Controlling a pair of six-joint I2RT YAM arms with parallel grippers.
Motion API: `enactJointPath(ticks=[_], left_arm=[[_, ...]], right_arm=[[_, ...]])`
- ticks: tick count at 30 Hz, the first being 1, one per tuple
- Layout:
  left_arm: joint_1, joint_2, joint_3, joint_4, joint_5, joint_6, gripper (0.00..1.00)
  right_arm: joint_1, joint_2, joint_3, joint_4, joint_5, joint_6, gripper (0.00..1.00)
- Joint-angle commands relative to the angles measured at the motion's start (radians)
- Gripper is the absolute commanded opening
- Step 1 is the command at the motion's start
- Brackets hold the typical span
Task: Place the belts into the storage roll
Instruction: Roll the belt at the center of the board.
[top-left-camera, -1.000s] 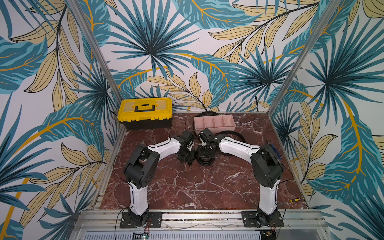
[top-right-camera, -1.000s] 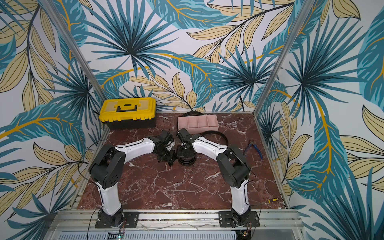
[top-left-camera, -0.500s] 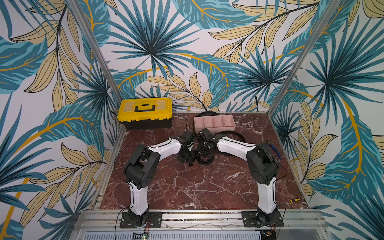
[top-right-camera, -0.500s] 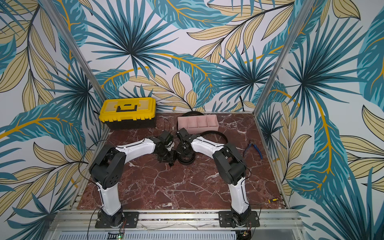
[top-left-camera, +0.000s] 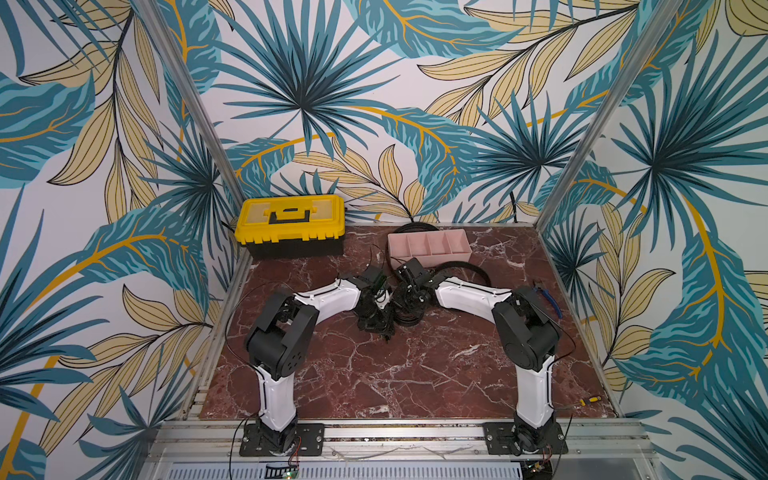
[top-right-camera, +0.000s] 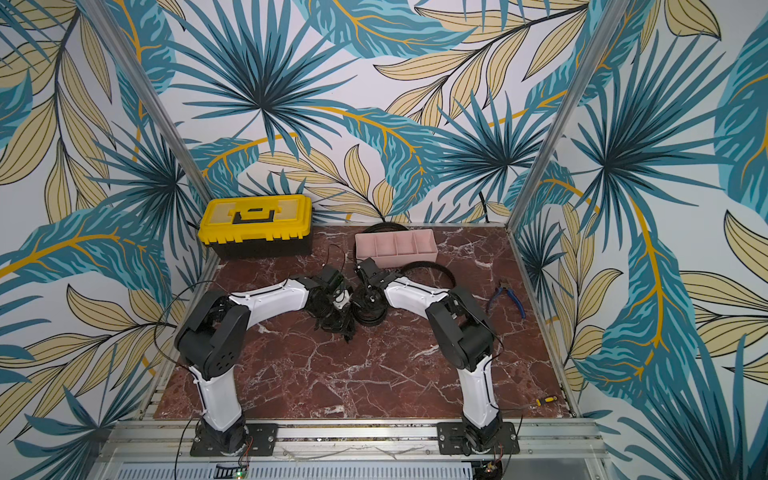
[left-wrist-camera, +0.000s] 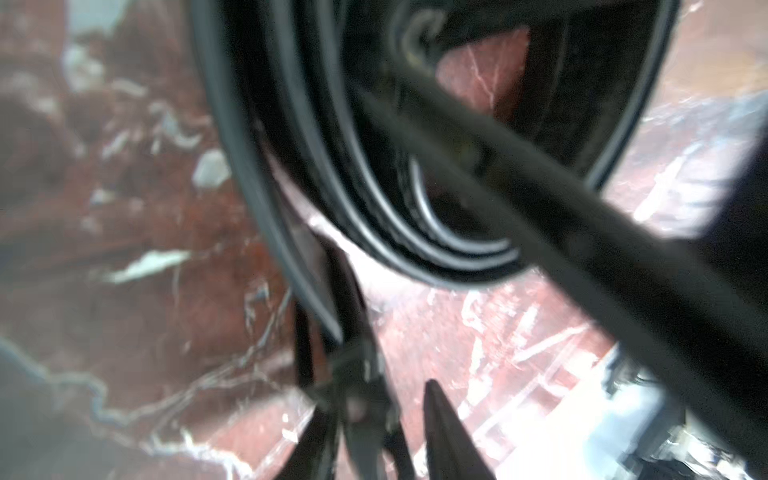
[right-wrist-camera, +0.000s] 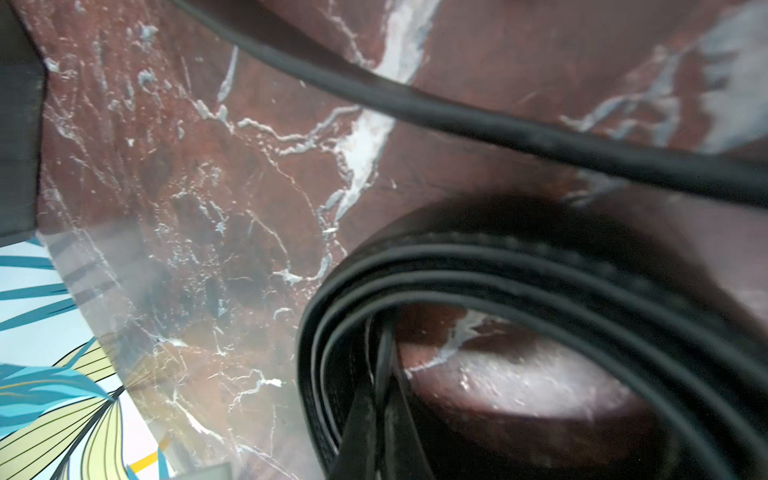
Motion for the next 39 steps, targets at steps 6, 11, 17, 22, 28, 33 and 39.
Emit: enactJointPath(ticks=[6, 11, 17, 22, 28, 33, 39], left_arm=[[0.053, -0.062, -0.014, -0.007, 0.120, 0.033, 0.43], [0.154, -0.163, 0.037, -0.064, 0.121, 0.045, 0.45], [0.241, -0.058, 0.179, -0.085, 0.017, 0.142, 0.46], [0.241, 0.167, 0.367, -0.085, 0.050, 0.206, 0.43], [0.227, 0.347, 0.551, -0.076, 0.234, 0.240, 0.41], [0.193, 0.408, 0.607, -0.068, 0.302, 0.277, 0.40], [0.189, 0.424, 0.603, -0.059, 0.329, 0.258, 0.39]], right_arm=[[-0.005, 0.080, -0.054, 0.005, -0.024, -0.025, 0.00], [-0.007, 0.092, -0.047, 0.002, -0.032, -0.041, 0.00], [-0.007, 0.091, -0.053, 0.002, -0.035, -0.045, 0.00], [-0.007, 0.094, -0.054, 0.008, -0.035, -0.041, 0.00], [-0.010, 0.106, -0.048, 0.014, -0.036, -0.035, 0.00], [-0.013, 0.115, -0.045, 0.015, -0.038, -0.028, 0.00], [-0.016, 0.120, -0.042, 0.015, -0.038, -0.031, 0.00]])
